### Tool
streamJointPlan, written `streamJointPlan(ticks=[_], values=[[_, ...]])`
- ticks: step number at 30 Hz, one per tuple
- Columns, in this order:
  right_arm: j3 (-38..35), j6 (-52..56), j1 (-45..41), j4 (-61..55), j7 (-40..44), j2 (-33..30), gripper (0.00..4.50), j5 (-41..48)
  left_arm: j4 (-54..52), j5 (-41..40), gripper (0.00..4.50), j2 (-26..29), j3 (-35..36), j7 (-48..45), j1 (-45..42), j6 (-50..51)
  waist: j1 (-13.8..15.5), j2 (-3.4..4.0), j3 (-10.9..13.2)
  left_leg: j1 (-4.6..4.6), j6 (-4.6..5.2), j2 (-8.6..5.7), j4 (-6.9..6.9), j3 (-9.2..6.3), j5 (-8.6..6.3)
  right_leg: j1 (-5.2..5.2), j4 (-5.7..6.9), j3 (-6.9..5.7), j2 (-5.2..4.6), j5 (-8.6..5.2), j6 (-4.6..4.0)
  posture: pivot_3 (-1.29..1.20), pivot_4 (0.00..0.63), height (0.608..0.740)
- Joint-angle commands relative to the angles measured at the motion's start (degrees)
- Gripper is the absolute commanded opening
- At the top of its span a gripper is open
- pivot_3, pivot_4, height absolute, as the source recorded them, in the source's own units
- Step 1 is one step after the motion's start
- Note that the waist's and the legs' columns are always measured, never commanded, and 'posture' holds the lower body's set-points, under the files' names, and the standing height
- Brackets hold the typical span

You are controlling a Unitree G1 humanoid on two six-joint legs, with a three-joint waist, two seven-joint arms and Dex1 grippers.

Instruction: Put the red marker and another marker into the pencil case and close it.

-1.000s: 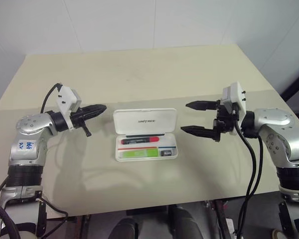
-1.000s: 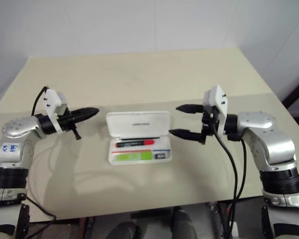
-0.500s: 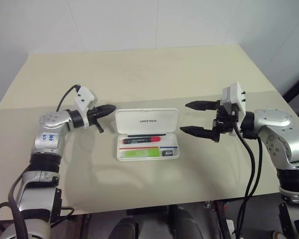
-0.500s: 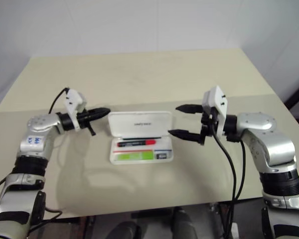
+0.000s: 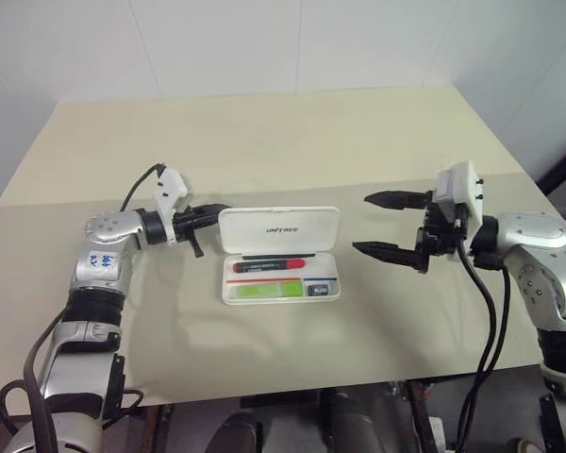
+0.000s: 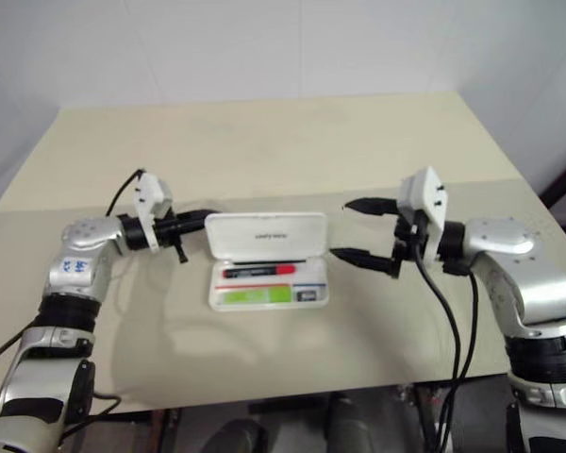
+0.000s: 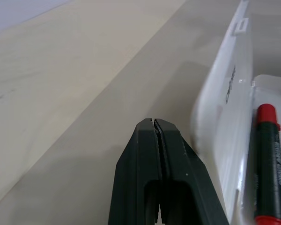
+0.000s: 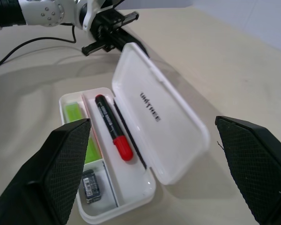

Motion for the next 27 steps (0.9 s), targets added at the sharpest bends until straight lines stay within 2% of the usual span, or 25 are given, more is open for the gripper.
streamJointPlan(ticks=[1, 11, 18, 27], values=[[-2.25, -0.39, 0.42, -2.12, -0.32, -0.56, 4.50, 1.33, -0.06, -0.86, 0.02, -0.53, 0.19, -1.38, -2.03, -1.73, -0.01, 0.00, 0.00, 0.00, 0.00, 0.00, 0.01, 0.04, 0.00, 0.00, 0.00, 0.00, 0.00, 0.00, 0.00, 0.00, 0.150, 0.740], [-5.24, -5.55, 0.42, -0.78, -1.96, 2.58, 4.50, 2.10, -1.32, -0.33, 0.02, -0.66, -1.23, -4.81, -1.25, -2.83, -0.28, 0.00, 0.00, 0.01, 0.00, 0.01, 0.02, 0.36, 0.00, 0.01, 0.01, 0.01, 0.01, 0.01, 0.01, 0.00, 0.150, 0.740], [-4.08, -7.41, 0.98, -0.97, -2.91, 5.71, 4.50, 1.94, -2.70, -0.12, 0.02, -0.09, -1.76, -5.87, -0.46, -2.10, -0.33, 0.00, 0.00, 0.01, 0.00, 0.02, 0.04, 0.39, 0.00, 0.01, 0.01, 0.02, 0.01, 0.03, 0.01, 0.00, 0.150, 0.740], [-2.75, -8.53, 2.73, -0.70, 1.12, 6.23, 4.50, 2.74, -8.74, 0.64, 0.02, 0.86, -5.41, -8.96, 2.51, -0.24, -0.30, 0.00, 0.00, 0.01, 0.01, 0.01, 0.04, 0.42, 0.00, 0.02, 0.01, 0.04, 0.00, 0.03, 0.02, 0.00, 0.150, 0.740]])
